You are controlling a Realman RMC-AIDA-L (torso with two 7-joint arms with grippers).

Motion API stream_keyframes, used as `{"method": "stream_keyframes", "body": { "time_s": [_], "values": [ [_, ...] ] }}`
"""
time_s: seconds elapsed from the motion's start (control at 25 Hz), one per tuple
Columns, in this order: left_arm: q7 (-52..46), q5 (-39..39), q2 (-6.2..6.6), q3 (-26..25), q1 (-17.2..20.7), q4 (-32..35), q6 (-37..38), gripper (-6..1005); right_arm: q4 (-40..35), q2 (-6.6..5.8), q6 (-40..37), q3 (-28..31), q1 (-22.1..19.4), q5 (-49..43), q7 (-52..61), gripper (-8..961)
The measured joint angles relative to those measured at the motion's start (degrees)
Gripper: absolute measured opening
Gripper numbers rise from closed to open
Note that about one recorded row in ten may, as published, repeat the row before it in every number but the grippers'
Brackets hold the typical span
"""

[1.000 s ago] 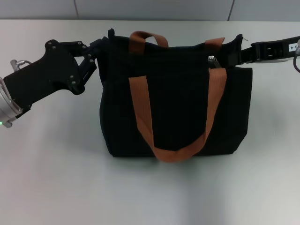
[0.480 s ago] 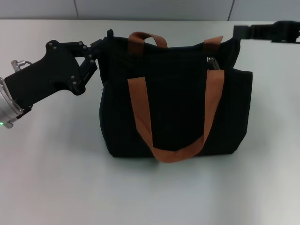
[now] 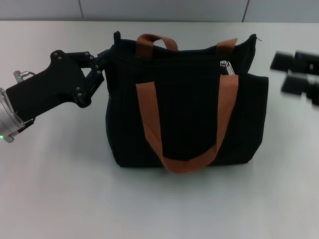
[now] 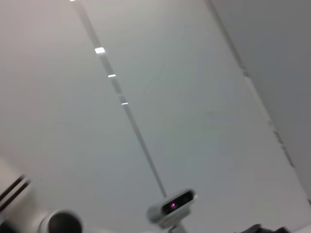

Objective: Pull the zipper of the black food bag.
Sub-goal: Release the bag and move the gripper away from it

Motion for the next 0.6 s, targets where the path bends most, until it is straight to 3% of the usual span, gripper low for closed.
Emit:
{"method": "stream_keyframes", "body": {
  "time_s": [0.12, 0.16, 0.2, 0.36, 0.48, 0.6],
  "values": [
    [-1.0, 0.1, 0.04, 0.2, 0.7, 0.2, -0.4, 26, 5.7, -0.17, -2.0, -0.2, -1.6, -2.8, -13.1, 441],
    [-1.6, 0.1, 0.09, 0.5, 1.1, 0.3, -0.5, 26, 8.8, -0.11, -2.1, -0.3, -2.7, -6.0, -22.2, 481],
    [-1.6, 0.1, 0.09, 0.5, 1.1, 0.3, -0.5, 26, 8.8, -0.11, -2.1, -0.3, -2.7, -6.0, -22.2, 521],
    [-3.4, 0.1, 0.39, 2.1, 1.4, 0.4, -0.7, 26, 15.5, 0.29, -0.1, 0.0, -4.6, -15.6, -40.2, 683],
    [-4.0, 0.4, 0.53, 2.7, 1.4, 0.4, -0.8, 26, 17.8, 0.36, 2.3, 0.0, -5.6, -20.0, -47.2, 814],
    [-4.4, 0.9, 0.68, 2.9, 1.4, 0.4, -0.8, 26, 18.3, 0.48, 3.6, 0.0, -6.4, -21.1, -49.3, 814]
  ]
}}
